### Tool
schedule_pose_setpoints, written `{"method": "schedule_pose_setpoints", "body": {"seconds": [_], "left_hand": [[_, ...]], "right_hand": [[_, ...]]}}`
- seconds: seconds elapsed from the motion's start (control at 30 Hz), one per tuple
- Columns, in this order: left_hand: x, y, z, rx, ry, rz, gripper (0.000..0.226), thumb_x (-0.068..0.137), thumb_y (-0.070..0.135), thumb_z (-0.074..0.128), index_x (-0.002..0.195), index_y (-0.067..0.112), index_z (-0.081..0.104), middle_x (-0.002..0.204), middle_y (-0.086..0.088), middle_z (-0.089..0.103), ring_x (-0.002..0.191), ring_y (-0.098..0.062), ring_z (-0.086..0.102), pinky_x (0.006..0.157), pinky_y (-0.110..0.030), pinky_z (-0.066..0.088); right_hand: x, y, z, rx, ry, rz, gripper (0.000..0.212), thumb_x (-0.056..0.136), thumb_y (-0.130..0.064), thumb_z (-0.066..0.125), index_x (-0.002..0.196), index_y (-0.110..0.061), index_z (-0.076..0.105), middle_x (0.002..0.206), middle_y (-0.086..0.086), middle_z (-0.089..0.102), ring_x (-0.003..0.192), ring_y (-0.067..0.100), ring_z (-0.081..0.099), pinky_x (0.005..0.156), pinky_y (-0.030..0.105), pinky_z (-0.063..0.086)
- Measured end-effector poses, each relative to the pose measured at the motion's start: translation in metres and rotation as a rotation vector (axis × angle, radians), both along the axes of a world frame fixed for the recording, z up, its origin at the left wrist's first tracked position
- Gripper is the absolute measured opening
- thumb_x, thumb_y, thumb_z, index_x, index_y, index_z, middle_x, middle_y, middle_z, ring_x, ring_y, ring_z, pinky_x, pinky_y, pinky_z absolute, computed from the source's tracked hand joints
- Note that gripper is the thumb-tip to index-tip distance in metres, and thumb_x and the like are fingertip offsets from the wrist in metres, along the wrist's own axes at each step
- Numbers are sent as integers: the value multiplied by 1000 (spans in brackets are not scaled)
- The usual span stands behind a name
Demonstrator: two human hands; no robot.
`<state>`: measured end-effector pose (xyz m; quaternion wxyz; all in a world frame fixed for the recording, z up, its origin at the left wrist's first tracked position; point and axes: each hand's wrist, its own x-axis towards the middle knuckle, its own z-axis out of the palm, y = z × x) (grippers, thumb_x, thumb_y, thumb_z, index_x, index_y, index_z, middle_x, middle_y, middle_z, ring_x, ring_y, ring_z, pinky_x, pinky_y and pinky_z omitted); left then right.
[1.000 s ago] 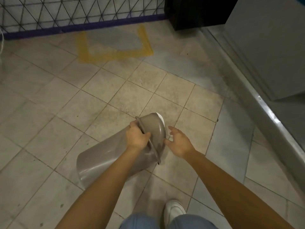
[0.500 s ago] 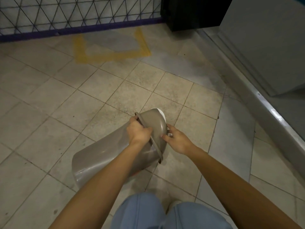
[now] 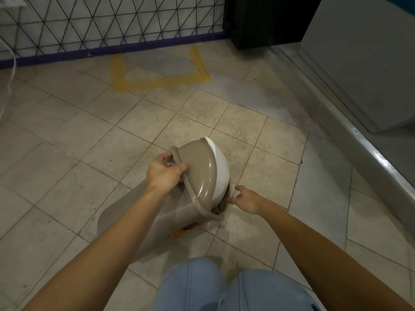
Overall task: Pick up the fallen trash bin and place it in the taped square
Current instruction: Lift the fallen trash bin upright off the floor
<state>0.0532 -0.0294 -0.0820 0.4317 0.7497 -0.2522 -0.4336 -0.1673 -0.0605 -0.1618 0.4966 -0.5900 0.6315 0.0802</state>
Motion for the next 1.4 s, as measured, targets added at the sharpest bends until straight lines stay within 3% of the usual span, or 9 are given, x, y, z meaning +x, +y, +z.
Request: {"method": "schedule_pose_setpoints", "body": {"seconds": [0.13,0.23,0.37,0.53,0.73,0.93,1.1,1.2,1.4], "left_hand": [[15,8,9,-52,72,32,69,69,6,72,134,15,47,74,-4,62,71,-17,65,66,-30,56],[22,13,13,-79,81,43,68,70,6,72,133,15,47,73,-2,62,66,-12,63,59,-23,51],[30,16,15,-102,89,59,67,72,7,71,134,14,47,77,-3,62,69,-12,63,63,-24,51],[41,16,22,-121,83,58,65,73,11,70,133,16,48,80,-3,64,69,-11,62,58,-21,47],[47,18,29,-145,100,74,61,73,12,67,132,18,51,76,0,64,66,-9,61,55,-19,48],[49,19,30,-160,170,66,60,74,9,63,132,15,51,88,-9,67,79,-18,64,75,-35,55],[48,21,22,-163,203,34,54,78,9,60,131,13,53,85,-8,67,75,-17,62,68,-32,51],[49,26,15,-172,252,19,46,83,11,60,129,15,56,84,-3,71,70,-12,64,68,-31,52],[53,34,4,-147,246,48,33,85,7,52,114,19,61,59,10,69,50,-3,59,61,-26,51]], "right_hand": [[16,13,-10,109,-37,-34,74,86,-46,52,144,-10,22,144,12,38,123,29,46,88,33,44],[30,18,-9,126,-156,-131,41,88,-34,51,122,-10,45,119,11,56,89,19,58,72,30,51],[38,17,1,140,-243,-200,8,87,-19,54,93,-14,54,100,8,59,77,13,59,65,22,54],[36,12,21,164,-276,-243,34,82,-17,62,112,-5,53,102,8,59,77,12,58,54,17,51],[25,3,49,142,-298,-232,26,78,-17,67,99,-8,57,92,6,59,80,15,56,69,25,52],[13,-5,74,43,-311,-265,19,74,-15,70,83,-11,54,79,4,57,72,15,54,67,28,48],[5,-8,92,-66,-295,-264,64,68,-21,76,116,-16,34,104,7,58,84,15,58,57,22,48],[5,-6,100,-134,-316,-252,82,66,-20,78,132,-18,28,96,1,57,82,11,60,50,16,47],[14,4,102,-257,-296,-170,99,61,-27,82,139,-28,20,92,-2,54,85,13,58,77,33,52]]}}
